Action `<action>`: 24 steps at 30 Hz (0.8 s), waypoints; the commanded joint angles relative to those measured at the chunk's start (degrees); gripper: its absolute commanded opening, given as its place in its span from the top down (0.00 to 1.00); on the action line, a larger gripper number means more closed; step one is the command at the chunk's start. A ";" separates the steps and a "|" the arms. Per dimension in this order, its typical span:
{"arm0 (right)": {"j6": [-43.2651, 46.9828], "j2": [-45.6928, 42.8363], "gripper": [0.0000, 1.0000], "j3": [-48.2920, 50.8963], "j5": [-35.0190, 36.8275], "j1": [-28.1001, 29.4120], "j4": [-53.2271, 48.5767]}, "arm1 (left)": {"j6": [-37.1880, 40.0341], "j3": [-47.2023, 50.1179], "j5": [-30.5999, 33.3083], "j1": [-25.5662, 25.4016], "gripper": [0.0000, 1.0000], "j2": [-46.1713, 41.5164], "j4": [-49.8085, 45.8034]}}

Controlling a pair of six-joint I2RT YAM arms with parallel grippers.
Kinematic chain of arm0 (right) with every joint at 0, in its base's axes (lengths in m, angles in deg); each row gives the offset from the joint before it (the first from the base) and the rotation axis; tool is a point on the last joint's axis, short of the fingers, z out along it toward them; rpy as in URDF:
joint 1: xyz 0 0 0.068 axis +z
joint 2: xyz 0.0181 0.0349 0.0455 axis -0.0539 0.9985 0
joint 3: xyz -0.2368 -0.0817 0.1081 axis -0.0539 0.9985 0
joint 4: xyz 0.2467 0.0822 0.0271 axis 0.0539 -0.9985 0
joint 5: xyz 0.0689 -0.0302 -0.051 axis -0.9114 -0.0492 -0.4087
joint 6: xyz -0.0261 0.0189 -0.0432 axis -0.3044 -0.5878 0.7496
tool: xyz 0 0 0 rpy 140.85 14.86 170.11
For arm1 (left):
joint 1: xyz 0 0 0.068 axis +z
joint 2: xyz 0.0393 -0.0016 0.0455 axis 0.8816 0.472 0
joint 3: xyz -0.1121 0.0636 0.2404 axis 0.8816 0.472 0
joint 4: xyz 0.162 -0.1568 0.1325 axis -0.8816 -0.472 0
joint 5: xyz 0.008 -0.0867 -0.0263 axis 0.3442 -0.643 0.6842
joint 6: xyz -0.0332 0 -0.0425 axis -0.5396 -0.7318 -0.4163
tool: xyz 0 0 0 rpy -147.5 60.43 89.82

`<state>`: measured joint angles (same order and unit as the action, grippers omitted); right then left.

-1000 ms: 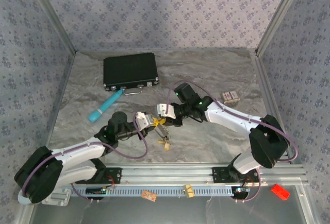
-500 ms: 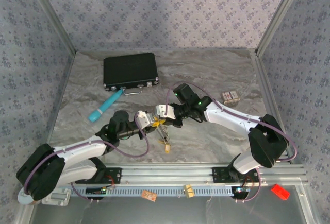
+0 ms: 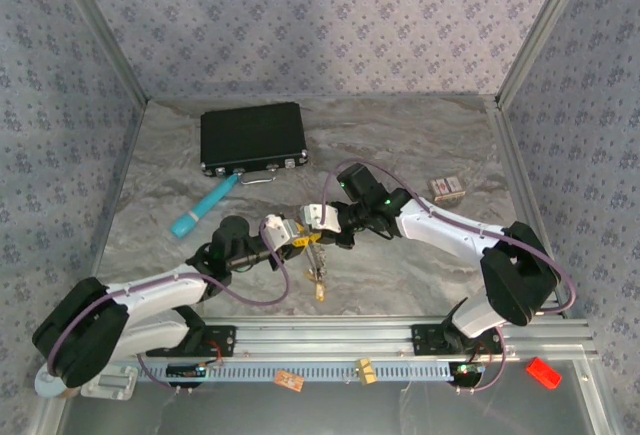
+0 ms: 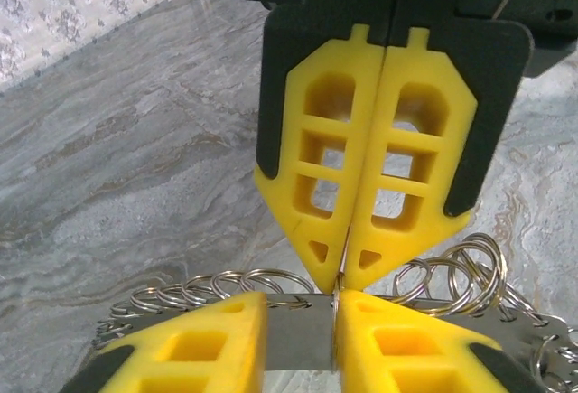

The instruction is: Put the keys on the keyring

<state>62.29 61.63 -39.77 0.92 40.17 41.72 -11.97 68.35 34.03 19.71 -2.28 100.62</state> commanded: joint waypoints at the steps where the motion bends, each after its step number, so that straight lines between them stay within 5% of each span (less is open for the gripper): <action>1: -0.97 -0.04 1.00 0.38 -1.37 -0.08 0.19 | -0.10 0.33 -0.71 -0.24 0.85 0.44 1.83; 5: -0.99 -0.17 1.00 0.36 -0.88 -0.28 0.03 | -0.12 0.15 -0.80 -0.32 0.89 -0.30 0.29; 10: -1.24 -0.28 1.00 0.22 -0.57 -0.49 -0.13 | -0.65 0.50 -0.54 -0.31 0.73 -1.36 -1.03; 24: -2.15 -0.53 1.00 0.37 -1.02 -0.68 0.40 | -0.76 0.57 -0.53 -0.29 0.83 -1.22 -2.13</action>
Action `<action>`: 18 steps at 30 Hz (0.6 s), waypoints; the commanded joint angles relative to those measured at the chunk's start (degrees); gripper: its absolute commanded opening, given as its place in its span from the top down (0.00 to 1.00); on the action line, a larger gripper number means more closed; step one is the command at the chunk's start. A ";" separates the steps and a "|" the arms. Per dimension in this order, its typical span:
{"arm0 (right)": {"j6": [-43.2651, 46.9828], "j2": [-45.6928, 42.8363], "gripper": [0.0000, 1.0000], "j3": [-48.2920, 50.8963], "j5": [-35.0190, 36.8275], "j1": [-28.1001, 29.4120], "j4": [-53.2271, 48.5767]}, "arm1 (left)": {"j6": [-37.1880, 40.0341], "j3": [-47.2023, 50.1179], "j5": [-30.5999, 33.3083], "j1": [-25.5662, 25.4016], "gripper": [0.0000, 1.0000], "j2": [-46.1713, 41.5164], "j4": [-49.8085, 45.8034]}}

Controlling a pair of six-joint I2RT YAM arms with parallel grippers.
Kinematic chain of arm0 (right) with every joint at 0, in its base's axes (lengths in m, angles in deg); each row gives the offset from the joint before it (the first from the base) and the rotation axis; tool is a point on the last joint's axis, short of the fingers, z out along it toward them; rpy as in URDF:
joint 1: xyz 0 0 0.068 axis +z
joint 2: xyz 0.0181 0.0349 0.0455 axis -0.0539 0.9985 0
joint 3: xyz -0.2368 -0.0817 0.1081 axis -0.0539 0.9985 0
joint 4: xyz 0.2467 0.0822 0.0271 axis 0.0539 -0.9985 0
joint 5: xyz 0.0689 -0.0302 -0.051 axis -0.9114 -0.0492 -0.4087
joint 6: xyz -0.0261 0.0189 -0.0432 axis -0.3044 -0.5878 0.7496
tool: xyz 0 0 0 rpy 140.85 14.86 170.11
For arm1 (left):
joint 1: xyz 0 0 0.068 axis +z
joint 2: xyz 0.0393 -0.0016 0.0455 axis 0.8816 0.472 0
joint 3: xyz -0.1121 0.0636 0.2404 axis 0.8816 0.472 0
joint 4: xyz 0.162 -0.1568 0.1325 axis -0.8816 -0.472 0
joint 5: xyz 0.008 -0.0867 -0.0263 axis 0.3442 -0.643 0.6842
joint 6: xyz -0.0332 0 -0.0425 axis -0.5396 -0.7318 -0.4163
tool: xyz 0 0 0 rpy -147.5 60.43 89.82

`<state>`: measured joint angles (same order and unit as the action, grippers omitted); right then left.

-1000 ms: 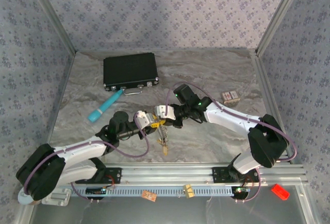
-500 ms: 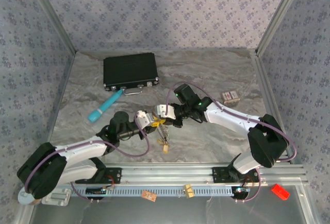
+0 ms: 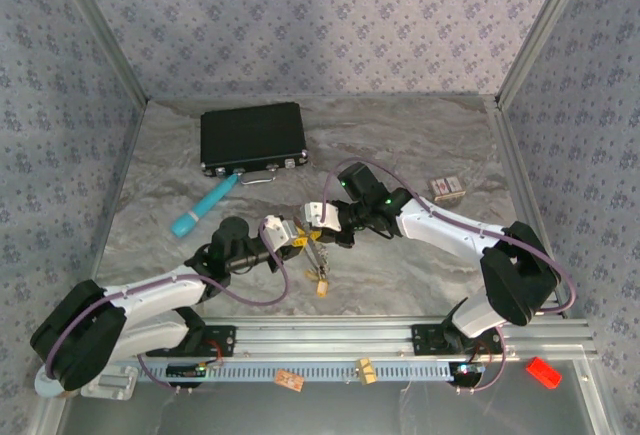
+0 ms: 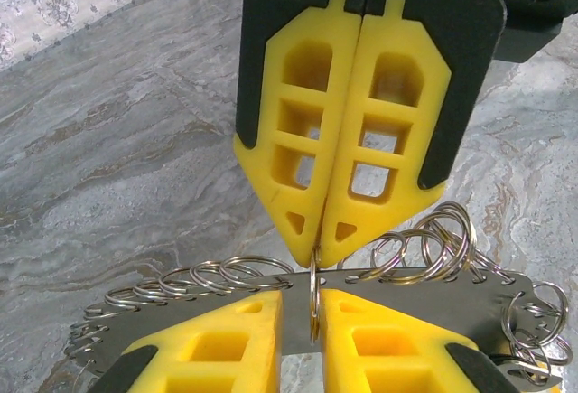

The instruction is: Put the keys on the keyring

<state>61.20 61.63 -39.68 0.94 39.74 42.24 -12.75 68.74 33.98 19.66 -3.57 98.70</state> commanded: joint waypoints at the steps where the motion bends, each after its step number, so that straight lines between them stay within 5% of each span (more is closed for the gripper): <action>1: -1.17 -0.43 1.00 0.22 -1.13 -0.25 -0.05 | 0.09 0.15 -0.49 -0.22 0.84 0.17 -0.09; 5: -1.17 -0.39 1.00 0.14 -0.98 -0.17 -0.40 | 0.55 -0.16 -0.83 -0.27 0.99 0.02 -0.42; 8: -0.86 -0.21 0.98 -0.22 0.37 0.05 -0.83 | 1.21 -0.46 -0.91 -0.23 1.00 -0.81 -0.96; 11: -0.01 0.40 0.79 -1.16 0.69 0.37 -1.83 | 1.88 -0.98 -1.45 -0.22 1.00 -1.14 -1.67; 18: 0.98 1.21 0.80 -2.17 0.50 0.82 -2.92 | 2.57 -1.39 -1.99 -0.20 1.00 -1.27 -2.48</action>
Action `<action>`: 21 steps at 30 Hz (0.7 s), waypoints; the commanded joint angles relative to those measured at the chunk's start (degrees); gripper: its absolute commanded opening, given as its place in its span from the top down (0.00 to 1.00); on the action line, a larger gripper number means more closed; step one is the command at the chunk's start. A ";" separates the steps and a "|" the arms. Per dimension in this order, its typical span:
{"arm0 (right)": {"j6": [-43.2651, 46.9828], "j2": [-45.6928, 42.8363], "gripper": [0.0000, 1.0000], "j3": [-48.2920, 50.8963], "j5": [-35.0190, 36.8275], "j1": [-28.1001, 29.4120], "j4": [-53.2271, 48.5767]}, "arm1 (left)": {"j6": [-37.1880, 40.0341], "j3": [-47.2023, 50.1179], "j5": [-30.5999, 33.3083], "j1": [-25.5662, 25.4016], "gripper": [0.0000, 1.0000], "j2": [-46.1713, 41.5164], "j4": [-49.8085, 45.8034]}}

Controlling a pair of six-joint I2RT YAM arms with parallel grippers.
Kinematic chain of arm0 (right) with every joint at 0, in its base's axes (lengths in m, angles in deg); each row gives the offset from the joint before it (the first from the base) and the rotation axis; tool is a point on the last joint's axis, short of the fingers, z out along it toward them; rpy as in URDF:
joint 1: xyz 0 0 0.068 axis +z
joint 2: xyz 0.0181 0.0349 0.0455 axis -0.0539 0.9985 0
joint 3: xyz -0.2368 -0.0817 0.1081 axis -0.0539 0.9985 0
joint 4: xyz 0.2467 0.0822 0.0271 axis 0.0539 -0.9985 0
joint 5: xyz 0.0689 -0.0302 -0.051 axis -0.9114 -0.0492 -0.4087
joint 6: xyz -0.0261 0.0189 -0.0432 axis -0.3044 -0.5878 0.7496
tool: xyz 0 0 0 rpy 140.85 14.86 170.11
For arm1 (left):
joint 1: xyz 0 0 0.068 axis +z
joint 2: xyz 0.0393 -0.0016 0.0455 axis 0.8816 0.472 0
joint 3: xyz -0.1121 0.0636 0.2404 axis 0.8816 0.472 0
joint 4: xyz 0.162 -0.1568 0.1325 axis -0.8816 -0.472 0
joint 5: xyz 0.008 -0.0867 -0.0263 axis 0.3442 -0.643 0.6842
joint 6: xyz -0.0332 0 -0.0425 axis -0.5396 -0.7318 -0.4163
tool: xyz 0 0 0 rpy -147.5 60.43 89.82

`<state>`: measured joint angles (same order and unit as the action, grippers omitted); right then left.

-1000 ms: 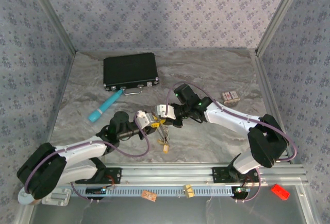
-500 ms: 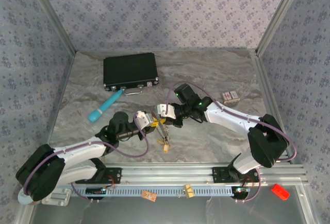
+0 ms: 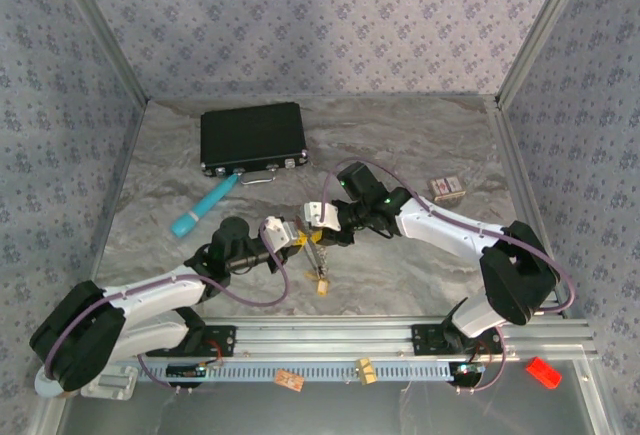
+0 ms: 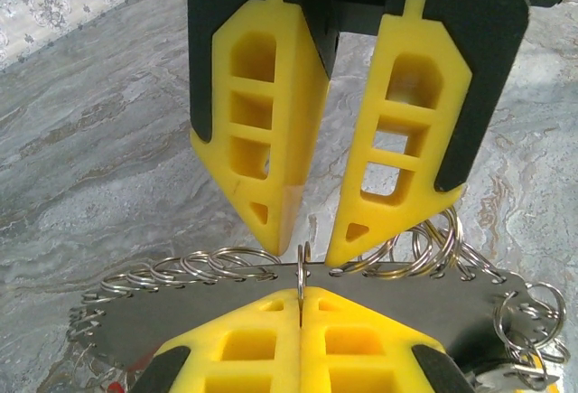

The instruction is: Put the keys on the keyring

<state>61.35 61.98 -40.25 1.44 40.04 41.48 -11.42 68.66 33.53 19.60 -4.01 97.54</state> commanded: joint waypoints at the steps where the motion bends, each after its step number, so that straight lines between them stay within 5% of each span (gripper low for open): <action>1: 0.90 0.91 0.80 -1.76 -0.18 0.49 -2.32 | 1.29 -1.30 -1.53 -0.13 1.00 -0.79 -1.37; 13: 2.56 2.07 0.82 -4.21 -1.11 1.08 -4.76 | 1.61 -2.31 -2.28 -0.26 1.00 -1.79 -2.34; 21: 2.90 2.20 1.00 -4.42 -1.21 1.25 -5.12 | 1.51 -2.79 -2.08 -0.30 1.00 -3.41 -3.40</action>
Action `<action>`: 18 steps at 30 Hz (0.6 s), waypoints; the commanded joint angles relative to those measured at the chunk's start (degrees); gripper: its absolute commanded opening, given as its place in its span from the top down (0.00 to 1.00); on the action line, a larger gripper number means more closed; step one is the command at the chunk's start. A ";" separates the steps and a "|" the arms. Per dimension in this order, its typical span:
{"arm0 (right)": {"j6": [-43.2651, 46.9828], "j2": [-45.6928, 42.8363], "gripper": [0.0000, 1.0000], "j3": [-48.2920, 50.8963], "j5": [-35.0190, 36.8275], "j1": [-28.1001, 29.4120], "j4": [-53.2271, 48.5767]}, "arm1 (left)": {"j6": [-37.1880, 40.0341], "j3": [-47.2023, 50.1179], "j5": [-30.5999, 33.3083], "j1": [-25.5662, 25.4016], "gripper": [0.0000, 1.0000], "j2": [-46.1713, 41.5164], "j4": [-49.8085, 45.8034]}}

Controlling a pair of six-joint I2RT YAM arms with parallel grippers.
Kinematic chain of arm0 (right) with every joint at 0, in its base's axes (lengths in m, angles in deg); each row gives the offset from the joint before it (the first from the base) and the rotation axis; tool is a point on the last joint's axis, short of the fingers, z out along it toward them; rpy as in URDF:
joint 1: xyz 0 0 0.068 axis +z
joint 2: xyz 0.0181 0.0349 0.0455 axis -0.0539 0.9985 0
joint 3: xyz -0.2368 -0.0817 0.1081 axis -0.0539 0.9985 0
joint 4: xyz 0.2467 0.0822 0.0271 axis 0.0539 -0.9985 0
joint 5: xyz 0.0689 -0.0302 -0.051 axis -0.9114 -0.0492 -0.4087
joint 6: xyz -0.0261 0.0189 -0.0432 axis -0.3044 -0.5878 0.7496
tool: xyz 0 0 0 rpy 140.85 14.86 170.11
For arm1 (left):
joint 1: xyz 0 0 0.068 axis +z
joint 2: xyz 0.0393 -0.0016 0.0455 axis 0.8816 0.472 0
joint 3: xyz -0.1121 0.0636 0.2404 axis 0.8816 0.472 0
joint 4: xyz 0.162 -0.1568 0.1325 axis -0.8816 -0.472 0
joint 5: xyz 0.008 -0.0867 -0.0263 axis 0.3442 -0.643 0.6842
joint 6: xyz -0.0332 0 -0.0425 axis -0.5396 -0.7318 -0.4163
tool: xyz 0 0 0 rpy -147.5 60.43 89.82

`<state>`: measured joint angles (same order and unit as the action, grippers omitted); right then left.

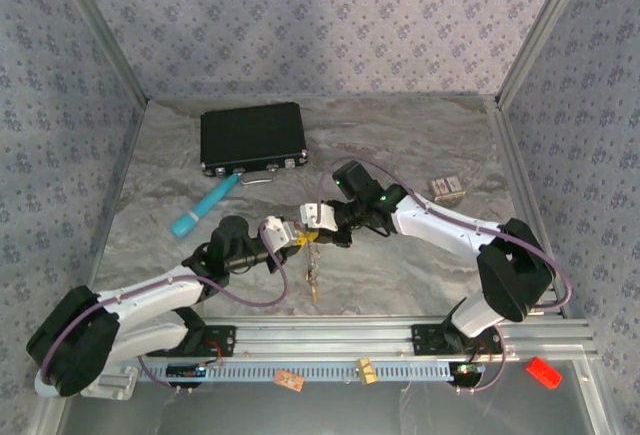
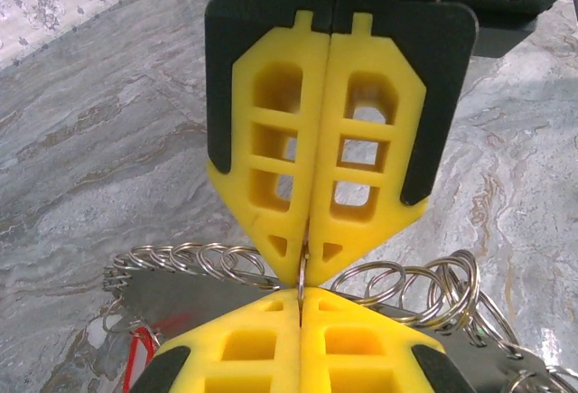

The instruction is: Put the keys on the keyring

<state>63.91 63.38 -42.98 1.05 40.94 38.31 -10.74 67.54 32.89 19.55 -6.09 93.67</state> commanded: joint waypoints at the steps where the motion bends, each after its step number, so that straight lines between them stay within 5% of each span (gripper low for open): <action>1: 0.37 0.78 1.00 -1.64 -0.89 0.27 -1.96 | 0.75 -1.60 -1.20 -0.24 1.00 -1.42 0.39; 9: 0.20 0.41 1.00 -0.89 -1.51 0.09 -0.93 | -1.52 1.21 1.11 -0.25 0.83 -0.32 2.56; 18: -0.75 0.35 1.00 -0.98 -2.35 0.41 0.27 | -1.04 0.48 0.52 -0.22 0.81 1.64 4.18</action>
<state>63.84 63.38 -42.98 0.46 40.94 38.37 -11.70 68.07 33.98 19.55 -4.95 94.99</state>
